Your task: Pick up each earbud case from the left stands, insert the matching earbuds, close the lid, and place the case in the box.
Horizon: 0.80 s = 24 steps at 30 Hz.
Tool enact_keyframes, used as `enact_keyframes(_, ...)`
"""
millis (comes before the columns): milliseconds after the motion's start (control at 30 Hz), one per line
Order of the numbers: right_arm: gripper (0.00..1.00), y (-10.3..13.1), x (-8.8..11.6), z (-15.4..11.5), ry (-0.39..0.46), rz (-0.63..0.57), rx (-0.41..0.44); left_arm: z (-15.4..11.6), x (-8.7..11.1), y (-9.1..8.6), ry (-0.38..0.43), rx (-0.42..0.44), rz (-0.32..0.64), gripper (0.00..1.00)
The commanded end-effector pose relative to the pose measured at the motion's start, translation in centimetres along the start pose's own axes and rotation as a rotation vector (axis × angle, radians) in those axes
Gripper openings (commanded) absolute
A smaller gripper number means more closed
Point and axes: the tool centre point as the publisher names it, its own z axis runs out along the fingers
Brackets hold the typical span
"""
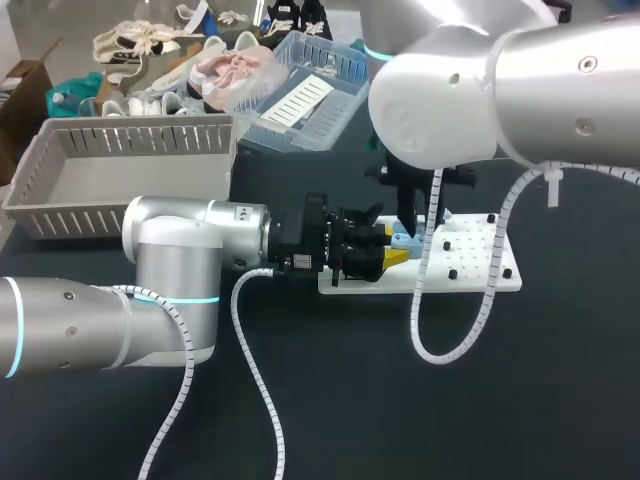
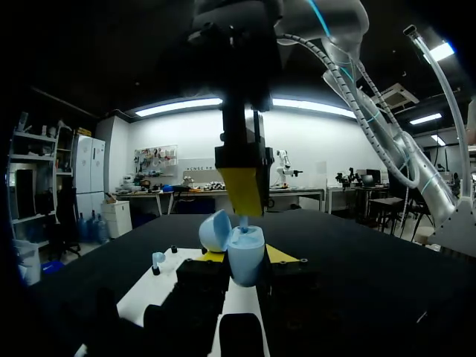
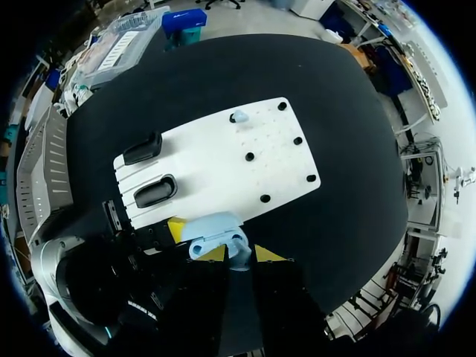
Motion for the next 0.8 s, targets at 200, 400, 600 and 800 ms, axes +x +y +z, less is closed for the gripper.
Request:
enact_keyframes(200, 0.0, 0.19, -0.22, 0.45, 0.008, -0.002, 0.016, 0.04, 0.07, 0.12, 0.0, 0.002, 0.0, 0.0)
enact_keyframes(400, 0.0, 0.22, -0.31, 0.64, 0.01, -0.004, 0.024, 0.04, 0.07, 0.12, 0.0, 0.002, 0.0, 0.0)
enact_keyframes(600, 0.0, 0.27, -0.33, 0.84, 0.015, -0.007, 0.03, 0.04, 0.07, 0.12, 0.0, 0.002, 0.0, 0.0)
enact_keyframes(800, 0.27, 0.35, -0.38, 0.94, 0.02, -0.007, 0.031, 0.04, 0.07, 0.12, 0.0, 0.002, 0.0, 0.0)
